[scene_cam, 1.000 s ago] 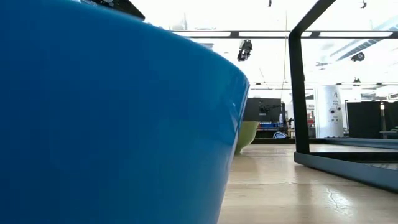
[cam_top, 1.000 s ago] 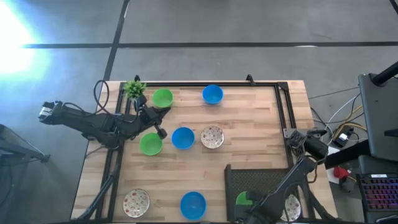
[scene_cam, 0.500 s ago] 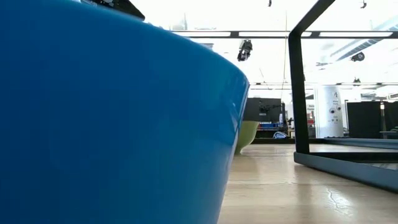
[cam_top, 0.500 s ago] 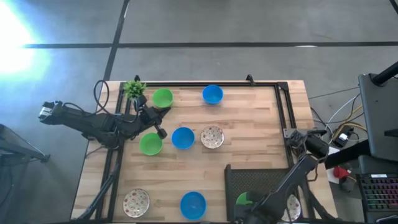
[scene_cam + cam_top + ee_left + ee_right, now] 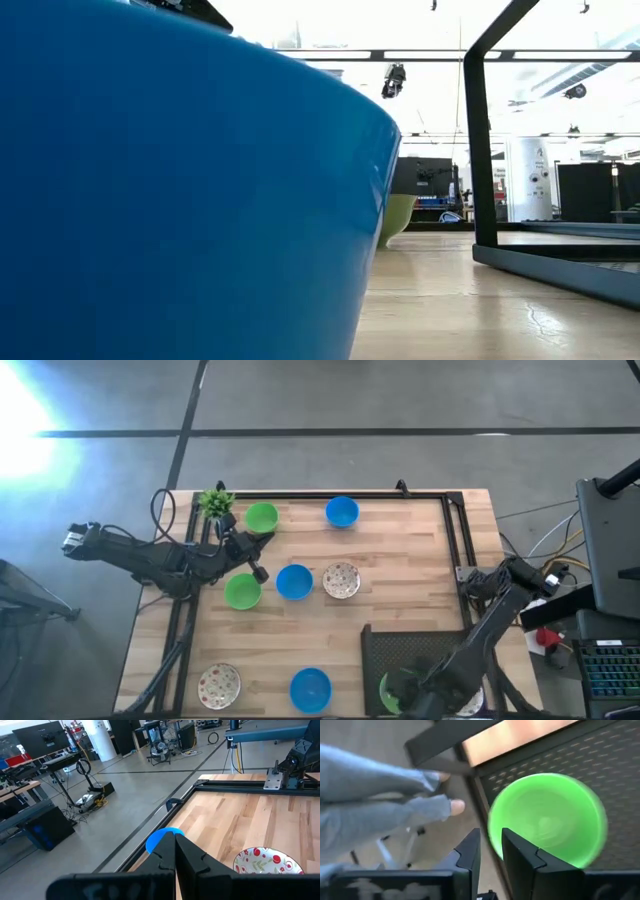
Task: Pick & Place Mini bowls
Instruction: Put the middle blue bowl on the shelf
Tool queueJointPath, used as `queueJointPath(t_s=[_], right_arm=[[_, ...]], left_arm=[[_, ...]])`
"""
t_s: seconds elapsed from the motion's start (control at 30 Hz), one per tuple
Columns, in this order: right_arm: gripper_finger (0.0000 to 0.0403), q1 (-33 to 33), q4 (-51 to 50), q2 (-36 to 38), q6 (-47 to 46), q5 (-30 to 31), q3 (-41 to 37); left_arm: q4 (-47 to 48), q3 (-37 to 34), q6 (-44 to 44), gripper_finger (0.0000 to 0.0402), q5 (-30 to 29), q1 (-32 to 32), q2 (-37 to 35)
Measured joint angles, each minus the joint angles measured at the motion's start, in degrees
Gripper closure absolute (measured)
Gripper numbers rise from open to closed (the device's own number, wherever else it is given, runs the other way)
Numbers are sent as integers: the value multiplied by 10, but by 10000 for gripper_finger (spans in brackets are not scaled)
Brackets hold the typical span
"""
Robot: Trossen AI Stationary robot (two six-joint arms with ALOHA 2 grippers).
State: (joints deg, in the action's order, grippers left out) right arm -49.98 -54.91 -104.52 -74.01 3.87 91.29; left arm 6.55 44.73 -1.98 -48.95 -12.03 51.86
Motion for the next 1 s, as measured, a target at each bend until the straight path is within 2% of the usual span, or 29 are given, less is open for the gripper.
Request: queueJointPath(t_s=[0.67,0.8,1.0], right_arm=[[386,11,-176,152,-93,305,0],[393,33,-210,171,-105,324,0],[394,87,-270,183,-104,324,0]], left_arm=[[21,0,-11,402,15,0,0],[23,0,-4,402,18,0,0],[25,0,9,402,60,0,1]])
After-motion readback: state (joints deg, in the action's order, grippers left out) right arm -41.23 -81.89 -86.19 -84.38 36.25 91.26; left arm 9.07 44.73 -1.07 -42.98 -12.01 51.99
